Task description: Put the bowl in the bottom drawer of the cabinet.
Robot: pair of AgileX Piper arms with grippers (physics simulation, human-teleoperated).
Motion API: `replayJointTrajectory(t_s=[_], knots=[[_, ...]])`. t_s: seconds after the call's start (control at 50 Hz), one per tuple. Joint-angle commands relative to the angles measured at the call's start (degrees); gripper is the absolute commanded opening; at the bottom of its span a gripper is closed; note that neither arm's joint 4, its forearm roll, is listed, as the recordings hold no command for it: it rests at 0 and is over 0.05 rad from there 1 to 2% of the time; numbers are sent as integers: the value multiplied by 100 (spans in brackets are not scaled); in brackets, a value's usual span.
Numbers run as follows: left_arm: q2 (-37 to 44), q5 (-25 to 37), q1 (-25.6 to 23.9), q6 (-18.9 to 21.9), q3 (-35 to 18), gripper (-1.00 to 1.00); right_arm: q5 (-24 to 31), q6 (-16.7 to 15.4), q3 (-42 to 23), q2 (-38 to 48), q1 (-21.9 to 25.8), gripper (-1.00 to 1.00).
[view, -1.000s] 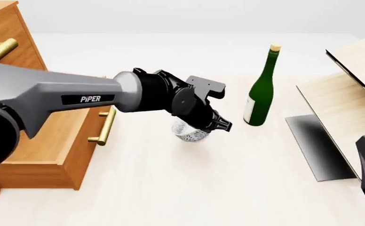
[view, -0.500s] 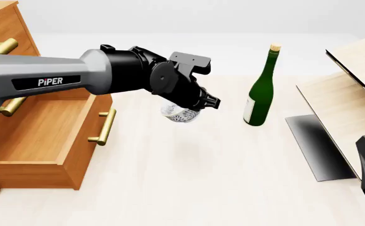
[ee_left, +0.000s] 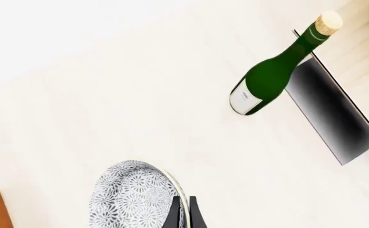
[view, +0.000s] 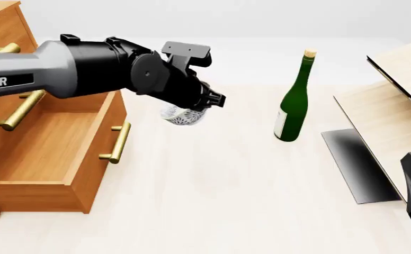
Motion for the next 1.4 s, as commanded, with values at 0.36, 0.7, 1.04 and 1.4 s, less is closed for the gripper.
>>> replayJointTrajectory(t_s=[0.36,0.7,1.04,1.4], knots=[[-1099,-217,665,200,975,-100,0,0,0,0,0,100],[-1690,-325,1084,318,1466,-100,0,1,0,0,0,100],[-2370,-432,1458,341,1981,-100,0,0,0,0,1,100],[-2838,-456,1893,391,2314,-100,0,0,0,0,2,100]])
